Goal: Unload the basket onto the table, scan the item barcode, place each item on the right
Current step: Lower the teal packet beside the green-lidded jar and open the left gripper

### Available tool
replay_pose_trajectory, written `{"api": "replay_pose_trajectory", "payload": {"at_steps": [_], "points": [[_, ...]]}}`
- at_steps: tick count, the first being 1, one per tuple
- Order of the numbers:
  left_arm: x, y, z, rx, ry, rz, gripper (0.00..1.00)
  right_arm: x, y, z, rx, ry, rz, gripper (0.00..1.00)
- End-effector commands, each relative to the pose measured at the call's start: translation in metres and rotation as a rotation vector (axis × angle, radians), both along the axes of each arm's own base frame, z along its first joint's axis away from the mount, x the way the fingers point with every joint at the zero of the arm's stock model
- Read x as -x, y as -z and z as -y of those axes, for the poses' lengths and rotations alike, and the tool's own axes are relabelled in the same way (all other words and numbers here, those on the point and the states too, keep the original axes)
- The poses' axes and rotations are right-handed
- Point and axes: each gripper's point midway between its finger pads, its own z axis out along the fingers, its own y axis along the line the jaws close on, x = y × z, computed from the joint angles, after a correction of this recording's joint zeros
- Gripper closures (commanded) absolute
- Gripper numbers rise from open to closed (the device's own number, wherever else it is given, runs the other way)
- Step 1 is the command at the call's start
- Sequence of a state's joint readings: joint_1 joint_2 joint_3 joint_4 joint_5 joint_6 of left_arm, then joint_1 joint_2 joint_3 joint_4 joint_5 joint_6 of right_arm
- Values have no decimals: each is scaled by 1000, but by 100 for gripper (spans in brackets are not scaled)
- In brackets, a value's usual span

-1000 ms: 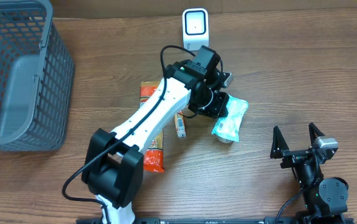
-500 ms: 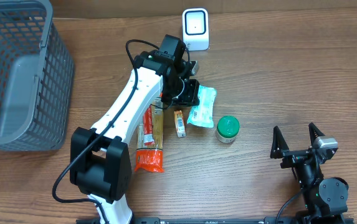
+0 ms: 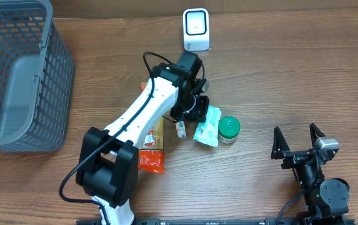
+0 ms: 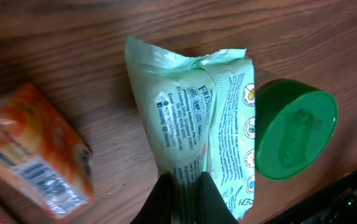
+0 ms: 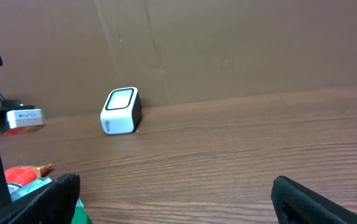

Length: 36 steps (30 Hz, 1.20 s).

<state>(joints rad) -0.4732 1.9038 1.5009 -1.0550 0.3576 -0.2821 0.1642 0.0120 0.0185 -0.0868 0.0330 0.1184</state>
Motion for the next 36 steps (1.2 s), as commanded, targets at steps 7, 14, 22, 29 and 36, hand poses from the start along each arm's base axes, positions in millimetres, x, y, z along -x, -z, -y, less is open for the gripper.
{"api": "replay_pose_trajectory", "payload": {"at_steps": [7, 14, 22, 29, 36], "points": [[-4, -2, -6, -138, -171, 55, 96, 0, 2, 1, 3, 6, 4, 0], [-6, 2, -11, -189, -194, 77, 96, 0, 2, 1, 4, 6, 4, 0], [-7, 3, -10, -188, -188, 81, 92, 0, 2, 1, 3, 6, 4, 0], [-8, 5, -14, -215, -166, 99, 92, 0, 2, 1, 3, 6, 4, 0], [4, 28, -18, -256, -147, 92, 96, 0, 2, 1, 3, 6, 4, 0]]}}
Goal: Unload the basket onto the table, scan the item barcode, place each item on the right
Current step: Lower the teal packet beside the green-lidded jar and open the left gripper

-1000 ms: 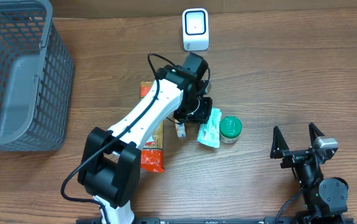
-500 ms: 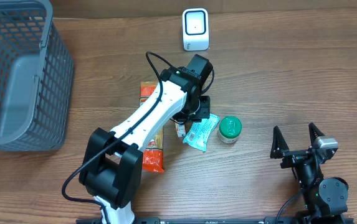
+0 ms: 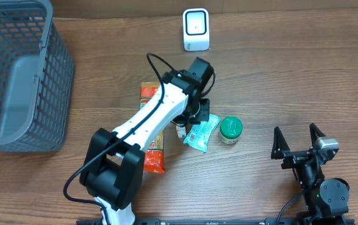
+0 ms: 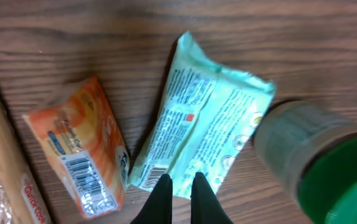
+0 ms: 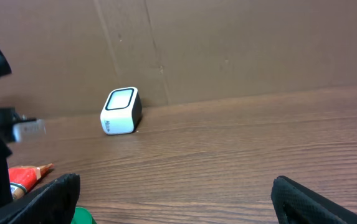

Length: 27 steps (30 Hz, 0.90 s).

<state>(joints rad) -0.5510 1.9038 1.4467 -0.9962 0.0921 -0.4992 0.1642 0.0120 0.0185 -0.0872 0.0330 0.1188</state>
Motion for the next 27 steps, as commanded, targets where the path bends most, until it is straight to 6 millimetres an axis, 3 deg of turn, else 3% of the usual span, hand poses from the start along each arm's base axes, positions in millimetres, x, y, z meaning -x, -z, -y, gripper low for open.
{"api": "replay_pose_trajectory", "payload": {"at_steps": [1, 8, 27], "points": [[9, 10, -7, -41, 17, 12, 96, 0, 2, 1, 4, 6, 4, 0], [2, 22, -31, -170, 3, 74, 96, 0, 2, 1, 4, 6, 4, 0], [-8, 21, -29, -180, 2, 126, 93, 0, 2, 1, 4, 6, 4, 0]]}}
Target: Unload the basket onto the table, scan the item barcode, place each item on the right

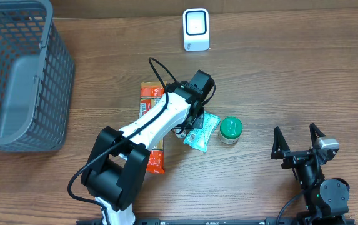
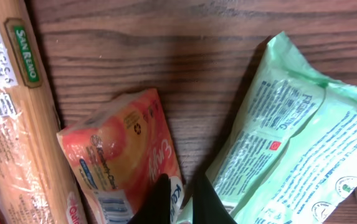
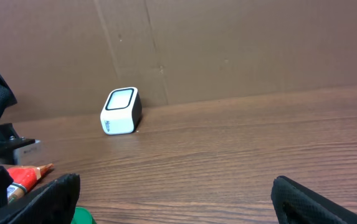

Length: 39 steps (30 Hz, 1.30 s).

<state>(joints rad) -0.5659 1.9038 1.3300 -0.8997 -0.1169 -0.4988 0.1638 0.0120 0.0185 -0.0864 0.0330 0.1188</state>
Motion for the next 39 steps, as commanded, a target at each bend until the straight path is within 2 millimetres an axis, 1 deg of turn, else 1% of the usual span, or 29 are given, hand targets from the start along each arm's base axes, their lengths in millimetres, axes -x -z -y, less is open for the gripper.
{"api": "replay_pose_trajectory", "payload": {"at_steps": [1, 11, 17, 23, 24, 27, 30, 33, 36, 39], "points": [[-3, -7, 5, 8, 13, 36, 92, 0, 2, 1, 4, 6, 4, 0], [-5, -7, 16, 61, 18, 36, 86, 0, 2, 1, 4, 6, 4, 0], [-8, -6, 19, 69, 20, 48, 87, 0, 2, 1, 4, 6, 4, 0], [-19, -10, 32, 127, 32, 88, 87, 0, 2, 1, 4, 6, 4, 0], [-21, -13, 34, 137, 31, 93, 88, 0, 2, 1, 4, 6, 4, 0], [-30, -28, 37, 151, 26, 115, 92, 0, 2, 1, 4, 6, 4, 0], [-40, -50, 41, 165, 28, 144, 93, 0, 2, 1, 4, 6, 4, 0], [-54, -77, 42, 176, 49, 185, 92, 0, 2, 1, 4, 6, 4, 0], [-69, -104, 31, 175, 20, 220, 90, 0, 2, 1, 4, 6, 4, 0], [-84, -121, 6, 161, -42, 242, 88, 0, 2, 1, 4, 6, 4, 0]]}}
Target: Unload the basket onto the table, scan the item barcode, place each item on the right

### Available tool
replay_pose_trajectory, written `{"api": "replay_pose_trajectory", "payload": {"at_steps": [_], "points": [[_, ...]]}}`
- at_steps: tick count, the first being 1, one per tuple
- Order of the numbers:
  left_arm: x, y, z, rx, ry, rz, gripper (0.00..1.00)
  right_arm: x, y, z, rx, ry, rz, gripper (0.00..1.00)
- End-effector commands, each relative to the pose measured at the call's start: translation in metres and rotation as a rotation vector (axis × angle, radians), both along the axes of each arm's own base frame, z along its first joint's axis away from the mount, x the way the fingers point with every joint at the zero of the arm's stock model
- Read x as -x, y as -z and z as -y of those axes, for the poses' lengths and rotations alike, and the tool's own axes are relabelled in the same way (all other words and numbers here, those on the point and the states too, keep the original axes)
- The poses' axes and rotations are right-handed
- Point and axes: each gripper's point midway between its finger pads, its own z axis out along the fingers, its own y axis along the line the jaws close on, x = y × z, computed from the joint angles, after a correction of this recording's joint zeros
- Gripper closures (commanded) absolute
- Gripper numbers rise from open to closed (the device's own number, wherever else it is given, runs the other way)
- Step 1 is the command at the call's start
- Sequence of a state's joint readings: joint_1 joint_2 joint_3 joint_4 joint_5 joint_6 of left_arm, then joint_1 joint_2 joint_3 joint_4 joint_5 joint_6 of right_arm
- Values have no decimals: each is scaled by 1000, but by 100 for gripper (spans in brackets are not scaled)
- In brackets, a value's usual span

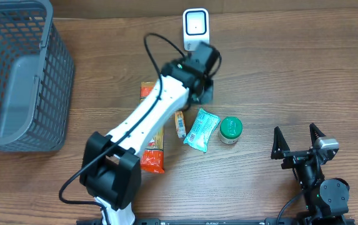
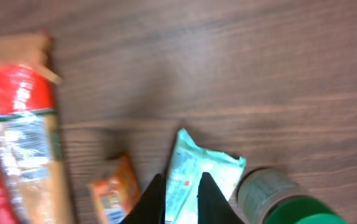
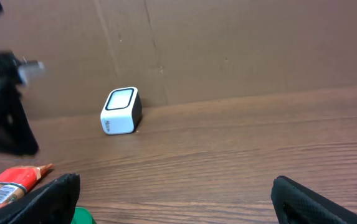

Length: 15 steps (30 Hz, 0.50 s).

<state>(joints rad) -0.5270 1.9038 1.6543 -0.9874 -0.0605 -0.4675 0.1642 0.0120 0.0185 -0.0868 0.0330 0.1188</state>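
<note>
The mint-green packet lies flat on the table, printed back up, between a small orange packet and a green-lidded jar. The white scanner stands at the far edge; the right wrist view shows the scanner too. My left gripper hangs high between scanner and items, fingers close together with nothing in them. From the left wrist, the left gripper looks down on the green packet far below. My right gripper rests wide open at the near right.
A long pasta package lies left of the small packets. A grey wire basket fills the far left corner. A brown cardboard wall stands behind the scanner. The jar sits right beside the green packet.
My left gripper has gone from low over the orange and green packets to higher and farther back, toward the scanner. It carries nothing. The packets, jar and right arm are unchanged.
At first my left fingers were down on the green packet beside the jar. Then the packet lay turned, barcode side up, with the gripper above it. Later the gripper was low between the two packets. Now it is raised near the scanner, empty.
</note>
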Motion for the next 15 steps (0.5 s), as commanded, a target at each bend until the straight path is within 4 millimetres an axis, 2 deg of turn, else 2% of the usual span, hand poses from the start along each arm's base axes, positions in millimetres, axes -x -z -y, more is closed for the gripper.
{"api": "replay_pose_trajectory", "payload": {"at_steps": [1, 5, 12, 13, 15], "points": [[-25, -33, -36, -3, -77, 65, 89, 0, 2, 1, 4, 6, 4, 0], [-33, -31, -86, -26, -187, 26, 87, 0, 2, 1, 4, 6, 4, 0], [-19, -21, -187, -68, -418, -108, 84, 0, 2, 1, 4, 6, 4, 0], [-16, -20, -197, -70, -442, -122, 81, 0, 2, 1, 4, 6, 4, 0], [-9, -17, -219, -77, -496, -154, 62, 0, 2, 1, 4, 6, 4, 0]]}}
